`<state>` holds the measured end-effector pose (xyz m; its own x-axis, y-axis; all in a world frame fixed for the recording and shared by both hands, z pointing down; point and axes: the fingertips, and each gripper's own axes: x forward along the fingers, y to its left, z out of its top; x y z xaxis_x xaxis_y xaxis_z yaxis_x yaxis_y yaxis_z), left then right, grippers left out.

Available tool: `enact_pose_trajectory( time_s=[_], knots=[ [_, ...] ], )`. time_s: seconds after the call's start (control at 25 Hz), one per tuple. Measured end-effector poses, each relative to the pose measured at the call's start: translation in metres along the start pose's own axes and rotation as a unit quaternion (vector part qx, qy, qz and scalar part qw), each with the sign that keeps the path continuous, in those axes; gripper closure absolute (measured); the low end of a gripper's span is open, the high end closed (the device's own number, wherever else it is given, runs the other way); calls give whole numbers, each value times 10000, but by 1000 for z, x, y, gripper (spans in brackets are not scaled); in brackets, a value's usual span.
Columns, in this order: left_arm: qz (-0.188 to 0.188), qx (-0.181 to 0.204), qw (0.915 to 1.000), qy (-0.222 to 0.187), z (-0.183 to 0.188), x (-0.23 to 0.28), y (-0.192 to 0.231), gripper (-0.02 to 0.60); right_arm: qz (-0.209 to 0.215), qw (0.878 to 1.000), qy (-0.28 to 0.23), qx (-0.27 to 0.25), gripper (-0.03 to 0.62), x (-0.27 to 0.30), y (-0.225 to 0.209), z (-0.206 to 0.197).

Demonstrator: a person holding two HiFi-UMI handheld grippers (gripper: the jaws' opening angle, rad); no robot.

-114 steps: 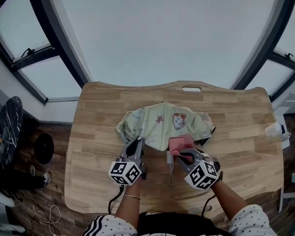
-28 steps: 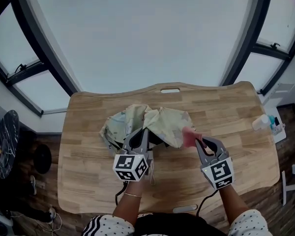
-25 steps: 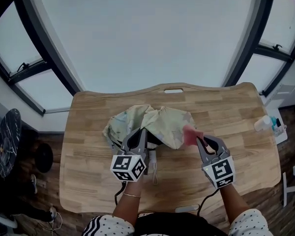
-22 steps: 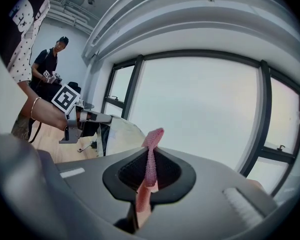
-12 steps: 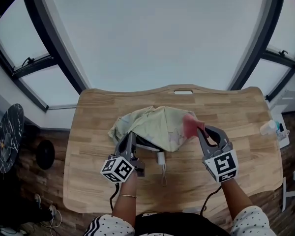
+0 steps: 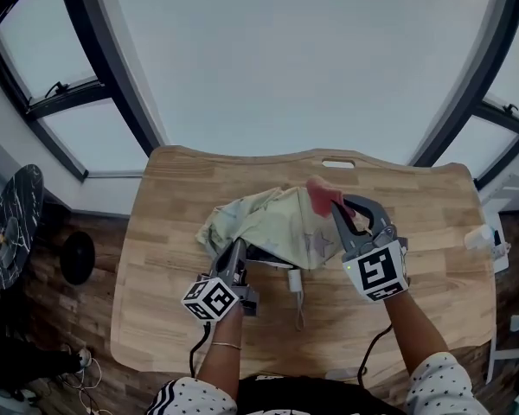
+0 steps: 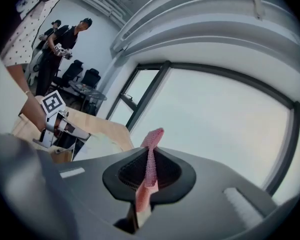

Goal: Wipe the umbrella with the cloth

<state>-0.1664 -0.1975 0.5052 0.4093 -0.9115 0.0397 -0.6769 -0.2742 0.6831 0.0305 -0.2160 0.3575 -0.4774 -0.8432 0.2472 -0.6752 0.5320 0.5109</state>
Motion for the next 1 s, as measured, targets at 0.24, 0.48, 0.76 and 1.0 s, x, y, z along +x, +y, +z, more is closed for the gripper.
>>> enact_pose_trajectory(
  time_s=[0.24, 0.48, 0.76, 1.0],
  knots=[
    [-90, -34, 9999, 100, -6, -1, 0, 583, 395, 9960, 305, -742, 568, 45, 31, -7],
    [-53, -229, 9997, 120, -12, -6, 3, 583, 1293, 9845, 735, -932, 568, 63, 93, -39],
    [26, -243, 9997, 94, -12, -10, 8, 583, 1817, 9758, 855, -866, 566, 46, 136, -52],
    [16, -302, 9995, 86, -15, -10, 5, 583, 2065, 9712, 932, -730, 566, 23, 159, -59]
  ],
)
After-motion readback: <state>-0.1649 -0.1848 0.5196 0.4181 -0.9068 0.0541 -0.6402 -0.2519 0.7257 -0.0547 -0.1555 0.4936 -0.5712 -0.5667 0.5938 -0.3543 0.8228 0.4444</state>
